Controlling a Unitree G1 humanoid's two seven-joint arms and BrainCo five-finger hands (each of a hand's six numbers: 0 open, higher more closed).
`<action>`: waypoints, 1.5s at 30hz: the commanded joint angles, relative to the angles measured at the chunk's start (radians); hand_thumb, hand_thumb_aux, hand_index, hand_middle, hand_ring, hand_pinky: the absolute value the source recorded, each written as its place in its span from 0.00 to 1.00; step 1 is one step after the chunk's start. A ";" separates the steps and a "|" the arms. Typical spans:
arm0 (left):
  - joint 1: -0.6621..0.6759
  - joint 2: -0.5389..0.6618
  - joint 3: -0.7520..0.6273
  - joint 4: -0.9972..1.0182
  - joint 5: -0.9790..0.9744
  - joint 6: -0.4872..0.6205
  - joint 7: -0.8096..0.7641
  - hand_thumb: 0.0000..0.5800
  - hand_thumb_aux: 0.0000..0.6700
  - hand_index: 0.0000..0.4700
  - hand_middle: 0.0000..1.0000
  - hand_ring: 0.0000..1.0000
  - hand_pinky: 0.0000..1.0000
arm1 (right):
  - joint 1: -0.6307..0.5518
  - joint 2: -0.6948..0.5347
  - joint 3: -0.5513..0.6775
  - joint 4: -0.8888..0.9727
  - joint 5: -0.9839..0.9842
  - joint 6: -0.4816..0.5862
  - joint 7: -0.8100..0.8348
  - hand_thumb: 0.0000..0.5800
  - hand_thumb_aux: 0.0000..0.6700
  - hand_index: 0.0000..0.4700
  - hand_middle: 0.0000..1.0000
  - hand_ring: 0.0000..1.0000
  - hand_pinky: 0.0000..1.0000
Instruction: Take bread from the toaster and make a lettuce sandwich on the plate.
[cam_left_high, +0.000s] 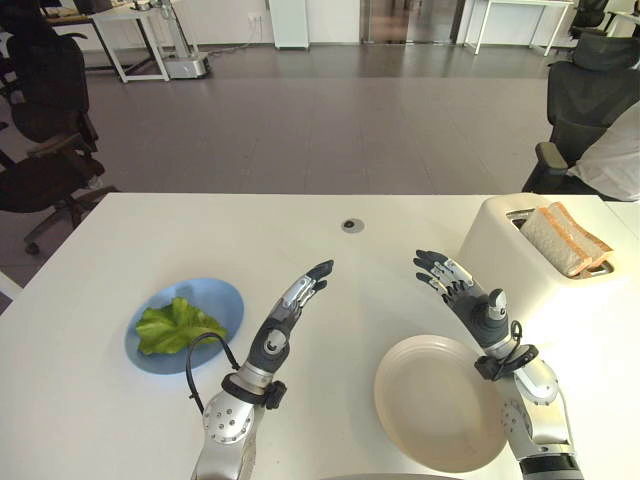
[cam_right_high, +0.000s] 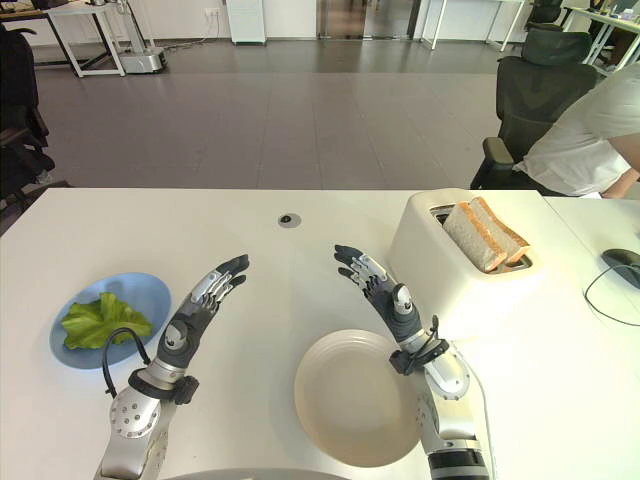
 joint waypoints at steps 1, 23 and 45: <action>0.009 0.005 -0.001 -0.012 -0.008 0.013 -0.004 0.00 0.00 0.00 0.00 0.00 0.00 | -0.009 0.003 -0.012 -0.008 0.010 0.014 0.001 0.00 0.00 0.00 0.00 0.00 0.00; -0.006 0.001 -0.030 0.003 0.016 0.014 -0.010 0.00 0.00 0.00 0.00 0.00 0.00 | -0.048 -0.590 -0.512 -0.017 -0.463 0.185 -0.293 0.00 0.00 0.00 0.00 0.00 0.00; -0.013 -0.001 -0.027 0.016 0.017 0.005 -0.016 0.00 0.00 0.00 0.00 0.00 0.00 | -0.084 -0.619 -0.400 0.217 -0.538 0.138 -0.324 0.15 0.08 0.08 0.00 0.00 0.00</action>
